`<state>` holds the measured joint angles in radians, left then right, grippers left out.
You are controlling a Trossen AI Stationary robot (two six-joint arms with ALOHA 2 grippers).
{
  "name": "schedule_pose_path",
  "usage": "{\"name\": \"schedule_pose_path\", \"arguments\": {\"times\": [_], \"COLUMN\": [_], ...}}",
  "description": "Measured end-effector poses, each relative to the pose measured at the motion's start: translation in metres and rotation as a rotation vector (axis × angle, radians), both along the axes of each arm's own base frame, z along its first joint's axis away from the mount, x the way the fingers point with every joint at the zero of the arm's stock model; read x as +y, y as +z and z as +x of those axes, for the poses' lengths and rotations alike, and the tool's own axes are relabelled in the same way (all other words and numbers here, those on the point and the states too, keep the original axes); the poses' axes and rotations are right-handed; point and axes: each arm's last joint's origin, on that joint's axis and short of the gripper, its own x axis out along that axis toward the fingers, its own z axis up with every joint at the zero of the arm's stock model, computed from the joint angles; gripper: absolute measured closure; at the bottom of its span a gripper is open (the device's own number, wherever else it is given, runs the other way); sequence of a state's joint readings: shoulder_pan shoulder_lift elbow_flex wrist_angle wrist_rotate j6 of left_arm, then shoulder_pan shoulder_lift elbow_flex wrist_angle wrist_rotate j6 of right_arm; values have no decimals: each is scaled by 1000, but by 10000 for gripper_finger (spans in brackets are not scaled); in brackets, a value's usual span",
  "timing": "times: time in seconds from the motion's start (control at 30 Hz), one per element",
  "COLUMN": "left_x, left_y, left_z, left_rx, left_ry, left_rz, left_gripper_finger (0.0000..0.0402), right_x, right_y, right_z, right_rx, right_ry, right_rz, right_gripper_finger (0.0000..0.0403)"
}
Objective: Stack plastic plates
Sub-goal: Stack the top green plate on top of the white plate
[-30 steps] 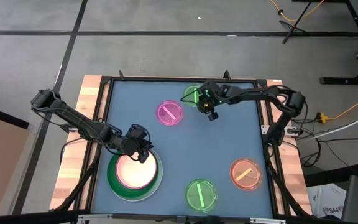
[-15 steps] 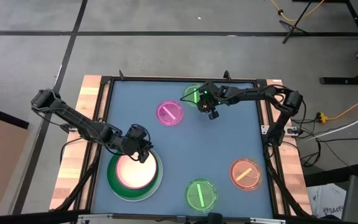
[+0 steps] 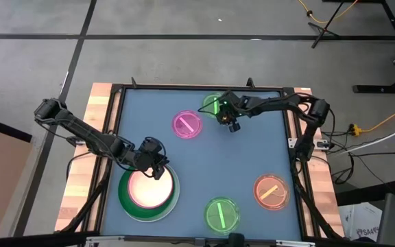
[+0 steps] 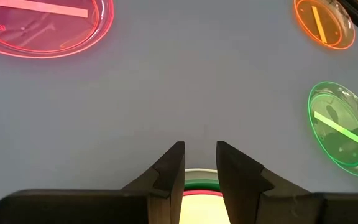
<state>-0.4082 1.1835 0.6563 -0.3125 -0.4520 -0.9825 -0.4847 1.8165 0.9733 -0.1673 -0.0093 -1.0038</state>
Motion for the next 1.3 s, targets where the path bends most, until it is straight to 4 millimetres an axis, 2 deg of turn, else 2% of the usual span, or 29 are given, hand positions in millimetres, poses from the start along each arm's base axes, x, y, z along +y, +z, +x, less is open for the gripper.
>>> {"name": "schedule_pose_path", "arguments": {"times": [0.53, 0.87, 1.3], "left_x": [0, 0, 0], "left_y": [0, 0, 0], "left_z": [0, 0, 0], "left_rx": [-2, -2, -2], "left_ry": [0, 0, 1], "left_rz": [-1, -1, -1], "left_gripper_finger": [318, 318, 318], "right_x": [-4, -3, -4], "right_y": [-4, -5, -5], "right_z": [-1, -2, -2], "right_rx": [11, 21, 23], "right_ry": [-19, -13, -20], "right_rz": [0, 17, 6], "right_gripper_finger": [249, 327, 399]}}
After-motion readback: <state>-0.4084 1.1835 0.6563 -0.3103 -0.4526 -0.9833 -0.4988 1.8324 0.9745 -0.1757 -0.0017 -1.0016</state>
